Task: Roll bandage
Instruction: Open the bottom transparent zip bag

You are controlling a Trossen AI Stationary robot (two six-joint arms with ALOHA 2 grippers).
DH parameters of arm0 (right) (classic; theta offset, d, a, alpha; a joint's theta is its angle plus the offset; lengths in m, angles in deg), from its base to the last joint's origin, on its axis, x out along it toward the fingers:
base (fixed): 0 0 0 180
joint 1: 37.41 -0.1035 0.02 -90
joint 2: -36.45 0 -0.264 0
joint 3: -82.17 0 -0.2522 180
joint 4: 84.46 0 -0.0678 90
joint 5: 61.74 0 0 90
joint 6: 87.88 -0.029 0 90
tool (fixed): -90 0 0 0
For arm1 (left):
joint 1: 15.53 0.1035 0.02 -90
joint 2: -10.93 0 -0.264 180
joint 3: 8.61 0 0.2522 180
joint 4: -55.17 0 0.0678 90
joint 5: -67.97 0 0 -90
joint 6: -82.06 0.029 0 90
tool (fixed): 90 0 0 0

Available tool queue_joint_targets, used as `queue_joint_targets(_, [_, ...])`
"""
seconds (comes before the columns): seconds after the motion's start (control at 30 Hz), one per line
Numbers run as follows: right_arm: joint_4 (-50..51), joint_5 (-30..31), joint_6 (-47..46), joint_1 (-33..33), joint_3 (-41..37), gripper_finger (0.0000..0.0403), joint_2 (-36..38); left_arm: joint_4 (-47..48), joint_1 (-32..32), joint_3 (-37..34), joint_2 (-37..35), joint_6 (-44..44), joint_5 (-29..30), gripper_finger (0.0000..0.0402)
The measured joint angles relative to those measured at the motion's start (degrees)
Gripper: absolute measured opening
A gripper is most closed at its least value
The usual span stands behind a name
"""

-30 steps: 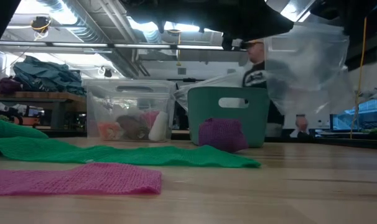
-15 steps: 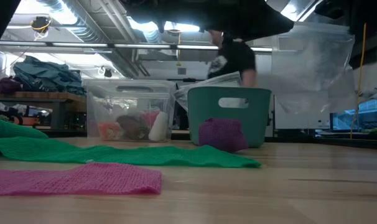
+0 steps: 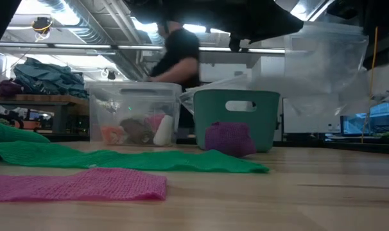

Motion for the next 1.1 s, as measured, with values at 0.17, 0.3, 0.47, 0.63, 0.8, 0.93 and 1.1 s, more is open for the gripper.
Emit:
queue_joint_targets(0.17, [-0.11, 0.02, 0.01, 0.02, -0.02, 0.0001, 0.02, -1.37, -0.04, -0.02, 0.00, -1.41, -0.56, 0.0052])
queue_joint_targets(0.3, [-0.79, 0.11, -0.01, 0.00, -0.02, 0.0001, 0.02, -2.92, -0.14, -0.02, -0.04, -3.70, -0.67, 0.0095])
queue_joint_targets(0.47, [-5.21, 0.98, 0.18, 0.00, -0.02, 0.0001, 0.00, -7.05, -0.39, -0.02, -0.07, -4.60, -0.63, 0.0129])
queue_joint_targets(0.63, [-10.50, 0.44, 1.92, 0.00, -0.02, 0.0001, -0.42, -8.14, -0.01, 0.00, -0.07, -2.76, 0.05, 0.0134])
queue_joint_targets(0.8, [-10.57, 0.43, 2.96, 0.00, -0.02, 0.0001, -1.81, -8.05, 0.80, 0.00, -0.07, -3.05, 0.62, 0.0126])
queue_joint_targets(0.93, [-10.61, 0.41, 4.11, -0.04, -0.02, 0.0001, -3.22, -8.42, 1.29, 0.00, -0.07, -3.39, 0.66, 0.0121])
queue_joint_targets(1.1, [-10.75, 0.39, 5.08, -0.04, -0.02, 0.0001, -4.42, -9.89, 1.76, 0.00, -0.07, -3.21, 0.64, 0.0120])
